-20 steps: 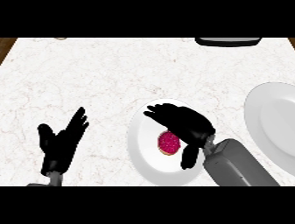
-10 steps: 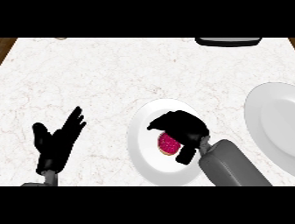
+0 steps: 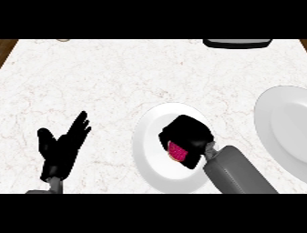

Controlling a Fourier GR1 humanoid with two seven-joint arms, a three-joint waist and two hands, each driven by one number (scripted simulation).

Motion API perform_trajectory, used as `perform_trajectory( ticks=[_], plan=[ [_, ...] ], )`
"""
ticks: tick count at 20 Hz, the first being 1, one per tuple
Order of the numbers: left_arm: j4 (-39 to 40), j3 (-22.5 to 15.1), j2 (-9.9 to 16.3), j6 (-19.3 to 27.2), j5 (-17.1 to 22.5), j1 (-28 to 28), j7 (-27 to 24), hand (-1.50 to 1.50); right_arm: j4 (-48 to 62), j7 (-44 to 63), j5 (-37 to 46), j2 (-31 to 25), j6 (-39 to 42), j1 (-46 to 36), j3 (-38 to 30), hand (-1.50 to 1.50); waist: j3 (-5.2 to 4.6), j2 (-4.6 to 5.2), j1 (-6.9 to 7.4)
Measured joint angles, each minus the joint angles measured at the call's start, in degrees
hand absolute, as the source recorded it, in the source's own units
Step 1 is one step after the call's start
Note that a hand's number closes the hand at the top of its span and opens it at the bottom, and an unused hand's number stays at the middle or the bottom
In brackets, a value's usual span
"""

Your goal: Pick the cupcake from the plate and place it in the plate

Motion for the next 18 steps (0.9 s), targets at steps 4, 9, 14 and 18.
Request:
perform_trajectory(
  ticks=[4, 9, 14, 18],
  plan=[
    [0.02, -0.03, -0.35, 0.09, -0.71, 0.4, -0.75, 0.0, -2.74, -2.49, -0.78, 0.9, -3.84, 0.91, -2.38, 1.5, 0.07, 0.0, -0.18],
    [-1.08, 0.91, -0.07, 0.56, -0.29, 1.52, -0.59, 0.0, -1.21, 13.5, 0.6, 4.7, -14.58, 0.14, -15.66, 1.5, 0.11, 0.1, -2.03],
    [-2.2, 1.62, 0.17, 1.17, -0.15, 2.81, -0.49, 0.0, -0.94, 32.26, 6.15, 5.3, -26.12, -1.86, -27.71, 1.5, -0.07, 0.03, -3.84],
    [-2.5, 1.4, 0.26, 0.8, -0.16, 2.47, -0.6, 0.0, -1.25, 47.25, 13.89, 6.46, -35.79, -5.67, -34.14, 1.5, -0.27, 0.29, -2.55]
  ],
)
